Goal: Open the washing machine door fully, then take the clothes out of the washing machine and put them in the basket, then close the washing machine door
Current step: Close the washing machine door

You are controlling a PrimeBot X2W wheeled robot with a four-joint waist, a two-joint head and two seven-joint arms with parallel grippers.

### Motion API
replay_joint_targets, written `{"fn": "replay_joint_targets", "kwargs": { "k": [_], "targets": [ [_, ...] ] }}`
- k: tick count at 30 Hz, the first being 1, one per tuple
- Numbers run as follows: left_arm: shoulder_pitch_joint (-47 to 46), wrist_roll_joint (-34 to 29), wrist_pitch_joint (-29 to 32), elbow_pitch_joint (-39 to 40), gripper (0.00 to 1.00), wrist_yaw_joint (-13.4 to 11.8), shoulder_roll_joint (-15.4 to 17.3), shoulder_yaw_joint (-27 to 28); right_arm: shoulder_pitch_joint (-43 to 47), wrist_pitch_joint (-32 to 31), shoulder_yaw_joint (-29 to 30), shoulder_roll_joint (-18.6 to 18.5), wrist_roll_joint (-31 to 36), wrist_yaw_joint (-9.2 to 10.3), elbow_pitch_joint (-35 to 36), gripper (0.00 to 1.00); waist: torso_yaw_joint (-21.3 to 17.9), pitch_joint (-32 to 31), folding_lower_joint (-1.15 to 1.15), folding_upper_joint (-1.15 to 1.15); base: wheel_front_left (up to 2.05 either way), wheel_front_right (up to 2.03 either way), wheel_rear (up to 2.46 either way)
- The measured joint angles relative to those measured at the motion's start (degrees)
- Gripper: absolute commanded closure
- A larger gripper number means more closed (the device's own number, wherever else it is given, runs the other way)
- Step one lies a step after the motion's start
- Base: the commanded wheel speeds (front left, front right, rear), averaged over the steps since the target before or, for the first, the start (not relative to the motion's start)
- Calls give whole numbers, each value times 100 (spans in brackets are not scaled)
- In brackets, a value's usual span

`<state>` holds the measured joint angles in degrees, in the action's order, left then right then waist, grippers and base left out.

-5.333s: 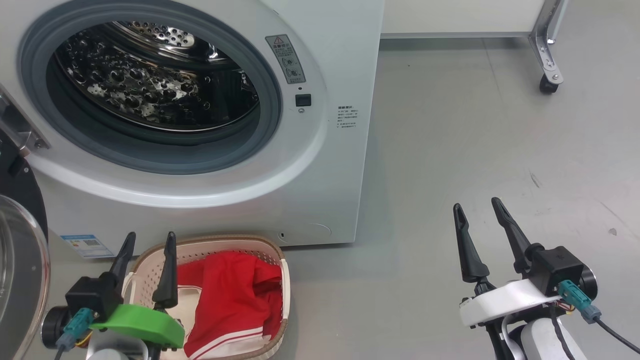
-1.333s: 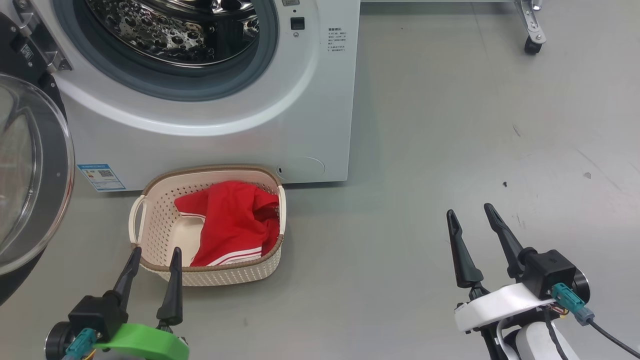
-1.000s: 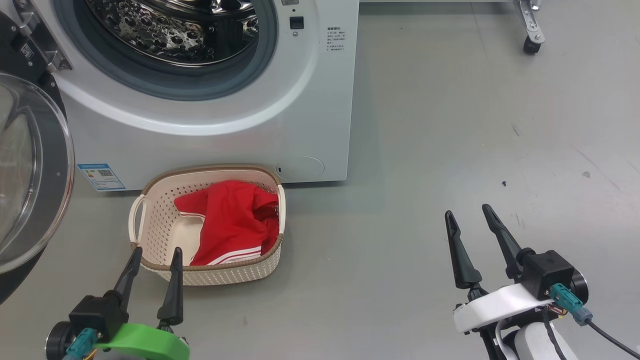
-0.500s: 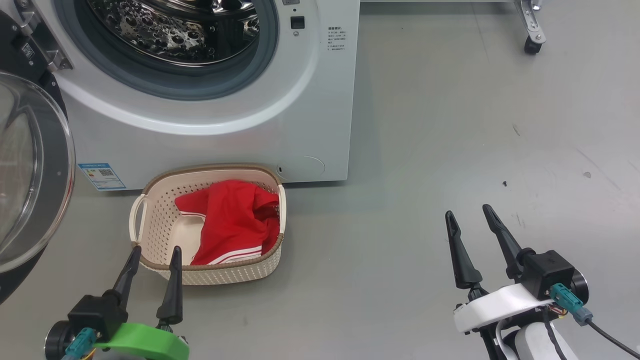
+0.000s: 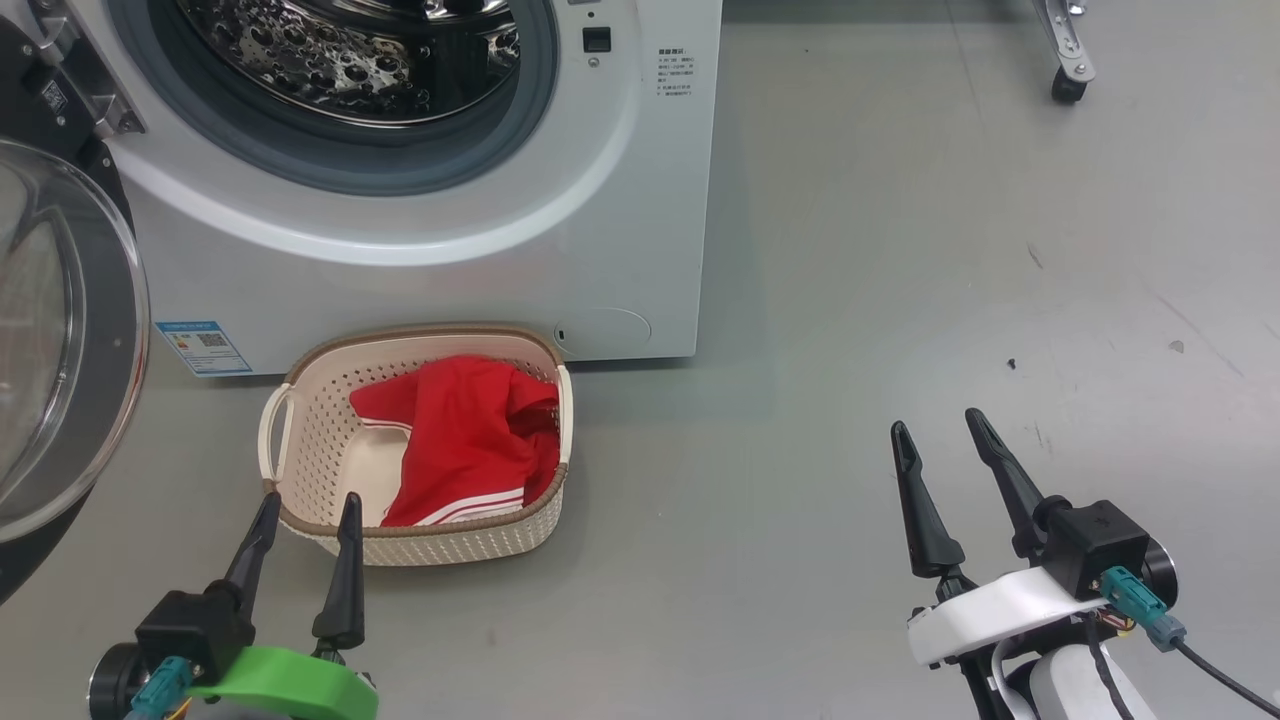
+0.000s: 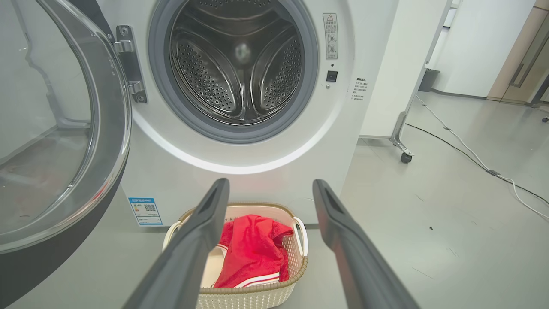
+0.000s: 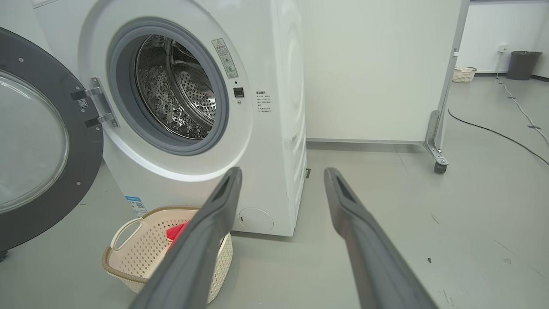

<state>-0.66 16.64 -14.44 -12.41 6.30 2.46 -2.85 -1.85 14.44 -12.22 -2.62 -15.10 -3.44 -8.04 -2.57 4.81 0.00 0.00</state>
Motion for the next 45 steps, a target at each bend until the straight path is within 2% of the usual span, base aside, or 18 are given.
{"fn": "replay_joint_targets", "kwargs": {
  "k": [10, 15, 23, 32, 45],
  "targets": [
    [0, 10, 0, -9, 0, 0, -2, -192, 1, 0, 82, -1, 0, 4, 40, 0, 135, 62, 0, 0, 0, 0, 0],
    [-4, 55, 0, -9, 0, -7, -2, -258, 1, 0, 75, 0, 2, 0, 79, 0, 351, 126, 0, 0, 0, 0, 0],
    [-14, 227, 0, 42, 0, -188, -2, -241, -4, 0, -52, -4, 69, -92, 53, 0, 801, 224, 0, 0, 0, 0, 0],
    [-5, 339, 0, 234, 0, -400, -4, -146, -183, 0, -255, -67, 130, -203, -69, 0, 1650, 346, 0, 0, 0, 0, 0],
    [-7, 352, 0, 237, 0, -401, -7, -458, -227, 0, -111, -67, 137, -205, -81, 0, 2623, 344, 0, 0, 0, 0, 0]
  ]
}}
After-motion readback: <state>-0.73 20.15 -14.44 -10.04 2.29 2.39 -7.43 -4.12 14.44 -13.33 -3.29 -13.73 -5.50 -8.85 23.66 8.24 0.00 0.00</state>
